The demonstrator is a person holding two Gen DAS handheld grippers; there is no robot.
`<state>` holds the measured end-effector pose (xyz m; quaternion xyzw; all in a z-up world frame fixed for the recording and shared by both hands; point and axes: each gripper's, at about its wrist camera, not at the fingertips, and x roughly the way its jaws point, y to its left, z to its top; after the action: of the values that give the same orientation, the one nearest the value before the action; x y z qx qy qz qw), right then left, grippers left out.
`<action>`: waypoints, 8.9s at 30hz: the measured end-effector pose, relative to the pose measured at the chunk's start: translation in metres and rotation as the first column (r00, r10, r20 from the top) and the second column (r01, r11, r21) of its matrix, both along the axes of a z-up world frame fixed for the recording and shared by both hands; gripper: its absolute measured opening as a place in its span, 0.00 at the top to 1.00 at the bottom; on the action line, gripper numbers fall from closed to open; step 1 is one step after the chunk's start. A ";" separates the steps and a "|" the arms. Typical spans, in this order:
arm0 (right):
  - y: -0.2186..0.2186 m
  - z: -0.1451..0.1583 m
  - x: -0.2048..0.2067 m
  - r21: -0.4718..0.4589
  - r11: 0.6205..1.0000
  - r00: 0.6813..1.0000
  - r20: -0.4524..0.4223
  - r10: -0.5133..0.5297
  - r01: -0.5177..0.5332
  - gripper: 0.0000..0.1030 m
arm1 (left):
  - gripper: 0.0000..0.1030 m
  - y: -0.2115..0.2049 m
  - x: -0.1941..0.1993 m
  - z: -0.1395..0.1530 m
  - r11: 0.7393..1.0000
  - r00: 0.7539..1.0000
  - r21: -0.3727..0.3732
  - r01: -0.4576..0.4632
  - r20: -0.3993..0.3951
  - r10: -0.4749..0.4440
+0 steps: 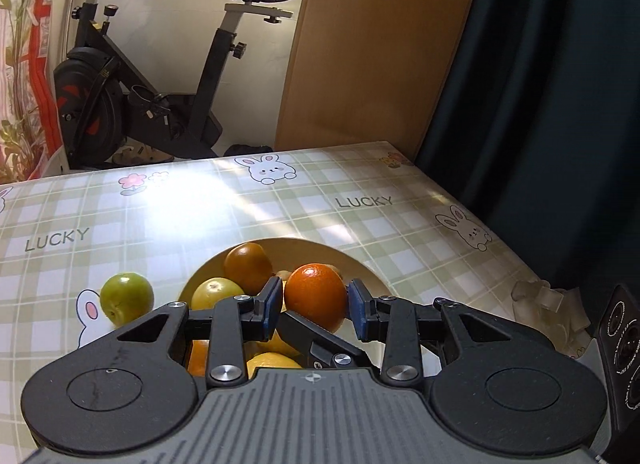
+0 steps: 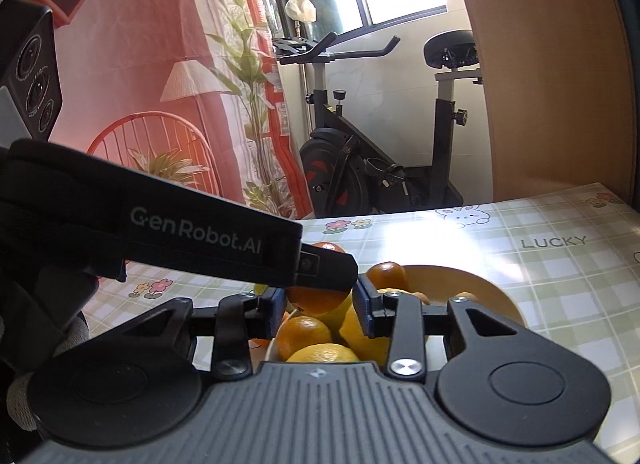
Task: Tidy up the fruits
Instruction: 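Carry the orange over the plate with the left gripper, then lower the orange onto the plate and open the left gripper, then withdraw the left tool and move it to the orange beside the green fruit, then close the left gripper around the second orange and lift it, then carry the second orange onto the plate with the left gripper, then open the left gripper to release the orange on the plate, then move the left tool to the green fruit on the tablecloth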
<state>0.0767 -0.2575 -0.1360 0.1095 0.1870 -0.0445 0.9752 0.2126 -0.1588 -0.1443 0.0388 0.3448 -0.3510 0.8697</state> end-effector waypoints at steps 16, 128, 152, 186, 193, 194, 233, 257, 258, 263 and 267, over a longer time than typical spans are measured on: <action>-0.072 -0.030 -0.010 0.028 0.994 0.989 -0.102 -0.103 0.106 0.63 | 0.63 -0.075 0.023 -0.037 0.992 0.994 0.103 0.067 -0.097 -0.057; 0.123 -0.050 0.131 -0.219 0.919 0.871 -0.447 0.203 -0.327 0.53 | 0.30 0.189 0.037 -0.035 0.946 0.952 -0.153 -0.286 -0.159 0.262; 0.115 -0.053 0.114 -0.112 0.958 0.907 -0.367 0.207 -0.263 0.63 | 0.58 0.174 0.046 -0.062 0.946 0.939 -0.146 -0.288 -0.239 0.249; 0.088 -0.010 0.055 -0.093 0.979 0.974 -0.149 0.169 -0.184 0.65 | 0.62 0.113 -0.002 0.001 0.978 0.982 -0.093 -0.187 -0.025 0.186; 0.062 -0.003 0.026 -0.091 0.988 0.989 -0.098 0.113 -0.122 0.65 | 0.62 0.078 -0.018 0.008 0.991 0.992 -0.063 -0.122 0.008 0.122; 0.059 -0.003 0.022 -0.087 0.990 0.990 -0.092 0.106 -0.114 0.65 | 0.63 0.072 -0.021 0.009 0.991 0.993 -0.060 -0.115 0.015 0.116; -0.042 -0.028 -0.033 0.024 0.988 0.984 -0.095 -0.151 0.154 0.66 | 0.62 -0.015 -0.022 -0.018 0.999 0.997 -0.014 0.037 -0.061 -0.038; -0.016 0.011 0.003 -0.004 0.997 0.993 -0.096 -0.072 0.072 0.63 | 0.47 0.142 0.049 0.033 0.953 0.960 -0.124 -0.276 0.005 0.279; -0.013 0.012 0.008 -0.007 0.998 0.994 -0.097 -0.056 0.056 0.63 | 0.47 0.143 0.050 0.032 0.952 0.958 -0.118 -0.282 0.010 0.285; 0.006 0.018 0.040 -0.043 0.999 0.992 -0.129 -0.002 -0.004 0.60 | 0.47 0.159 0.064 0.025 0.943 0.946 -0.095 -0.319 0.023 0.322; 0.026 0.014 0.073 -0.067 0.997 0.984 -0.174 0.035 -0.048 0.54 | 0.47 0.166 0.077 0.020 0.951 0.954 -0.086 -0.297 0.020 0.300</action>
<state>0.1498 -0.2314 -0.1217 0.0665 0.2713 -0.0400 0.9594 0.2891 0.0070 -0.1245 -0.0439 0.3177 -0.2288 0.9191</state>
